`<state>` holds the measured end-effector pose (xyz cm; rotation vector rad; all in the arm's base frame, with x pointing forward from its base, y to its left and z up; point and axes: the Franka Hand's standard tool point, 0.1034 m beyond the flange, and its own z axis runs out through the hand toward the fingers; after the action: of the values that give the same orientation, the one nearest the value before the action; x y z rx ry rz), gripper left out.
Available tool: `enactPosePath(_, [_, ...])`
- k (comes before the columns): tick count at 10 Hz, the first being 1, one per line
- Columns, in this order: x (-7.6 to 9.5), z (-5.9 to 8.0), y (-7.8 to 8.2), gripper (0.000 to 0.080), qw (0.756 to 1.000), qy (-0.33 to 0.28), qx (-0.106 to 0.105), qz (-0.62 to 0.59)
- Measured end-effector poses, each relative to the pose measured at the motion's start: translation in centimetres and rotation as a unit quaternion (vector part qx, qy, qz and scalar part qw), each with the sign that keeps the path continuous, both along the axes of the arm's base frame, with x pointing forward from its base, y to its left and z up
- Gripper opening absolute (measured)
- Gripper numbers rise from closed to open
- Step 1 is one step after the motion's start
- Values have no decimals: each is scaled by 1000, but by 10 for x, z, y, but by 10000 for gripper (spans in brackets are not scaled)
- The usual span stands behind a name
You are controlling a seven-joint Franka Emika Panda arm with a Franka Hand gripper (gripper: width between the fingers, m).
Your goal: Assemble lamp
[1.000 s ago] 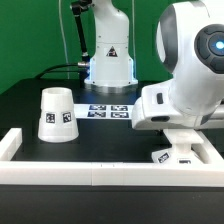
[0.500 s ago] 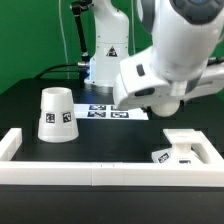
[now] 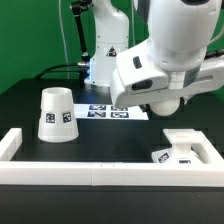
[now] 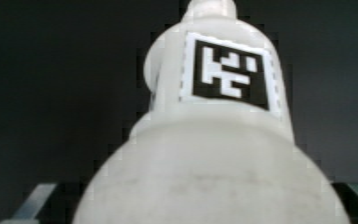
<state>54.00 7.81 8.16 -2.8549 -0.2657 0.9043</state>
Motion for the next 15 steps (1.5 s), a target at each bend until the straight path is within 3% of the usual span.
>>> enactPosePath(5, [31,50,-16,577,988,-155,15,11])
enactPosePath(6, [42,54,-15,577,980,-196,15,3])
enactPosePath(8, [39,48,-21,578,966,-260,9,-1])
enactPosePath(10, [52,51,-25,578,939,-343,4,-3])
enactPosePath(12, [63,69,-22,578,908,-418,4,0])
enactPosePath(14, [66,69,-23,578,897,-442,1,-20])
enactPosePath(15, [73,73,-29,578,873,-488,-3,-11])
